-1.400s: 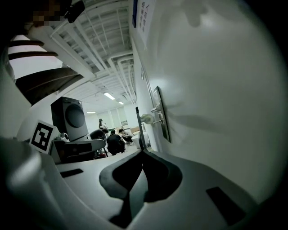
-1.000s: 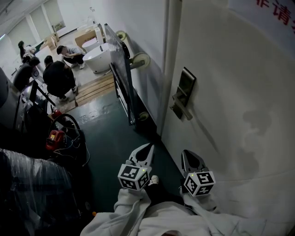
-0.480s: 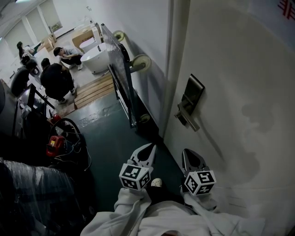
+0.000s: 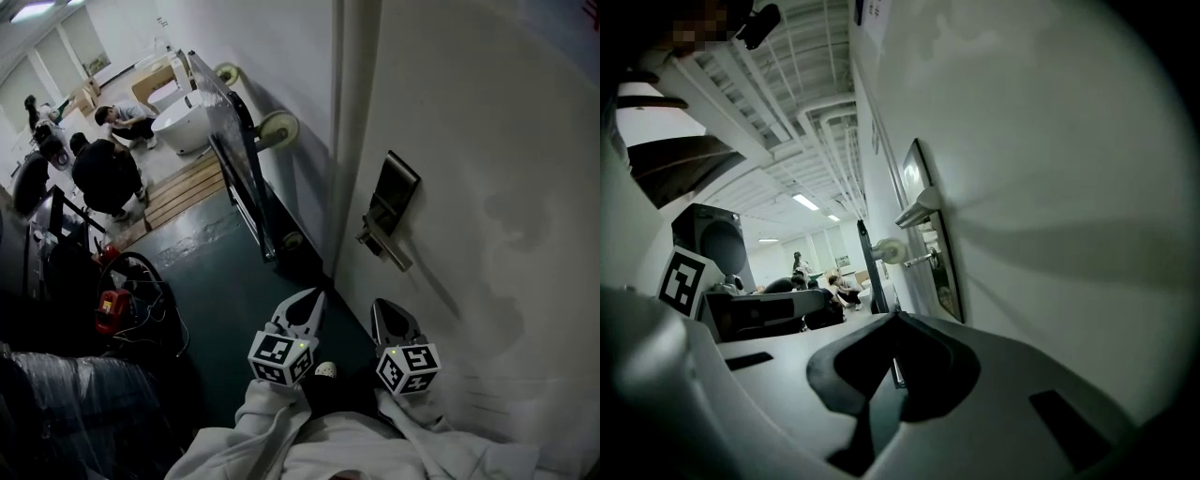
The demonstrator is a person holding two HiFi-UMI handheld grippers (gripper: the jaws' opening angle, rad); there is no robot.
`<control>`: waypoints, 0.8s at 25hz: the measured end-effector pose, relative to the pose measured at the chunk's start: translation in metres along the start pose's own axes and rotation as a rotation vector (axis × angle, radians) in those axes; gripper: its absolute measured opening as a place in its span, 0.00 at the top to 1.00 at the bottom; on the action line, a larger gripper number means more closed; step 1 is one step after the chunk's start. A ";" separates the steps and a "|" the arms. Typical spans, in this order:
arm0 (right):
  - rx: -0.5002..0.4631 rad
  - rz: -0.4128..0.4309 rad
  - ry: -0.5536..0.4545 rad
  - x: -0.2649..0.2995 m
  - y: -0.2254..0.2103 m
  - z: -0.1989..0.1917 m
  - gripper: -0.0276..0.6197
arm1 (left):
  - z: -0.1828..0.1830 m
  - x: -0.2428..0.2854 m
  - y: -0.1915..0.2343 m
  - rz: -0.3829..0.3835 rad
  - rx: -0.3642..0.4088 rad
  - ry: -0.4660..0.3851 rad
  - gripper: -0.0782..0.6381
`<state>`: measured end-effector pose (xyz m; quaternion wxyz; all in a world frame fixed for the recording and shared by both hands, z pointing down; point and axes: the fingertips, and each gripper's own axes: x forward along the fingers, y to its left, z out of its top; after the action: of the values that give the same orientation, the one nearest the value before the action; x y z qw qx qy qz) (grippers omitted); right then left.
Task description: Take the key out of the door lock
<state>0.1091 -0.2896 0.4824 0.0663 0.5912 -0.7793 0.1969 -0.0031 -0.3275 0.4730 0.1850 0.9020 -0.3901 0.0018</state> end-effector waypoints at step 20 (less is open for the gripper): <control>-0.011 -0.061 0.041 0.004 -0.014 -0.003 0.88 | 0.001 0.057 0.005 -0.212 -0.761 -0.033 0.87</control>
<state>0.1204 -0.2954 0.4901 0.0917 0.6103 -0.7604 0.2025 0.0326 -0.3706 0.4824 0.4989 0.8042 -0.2707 -0.1764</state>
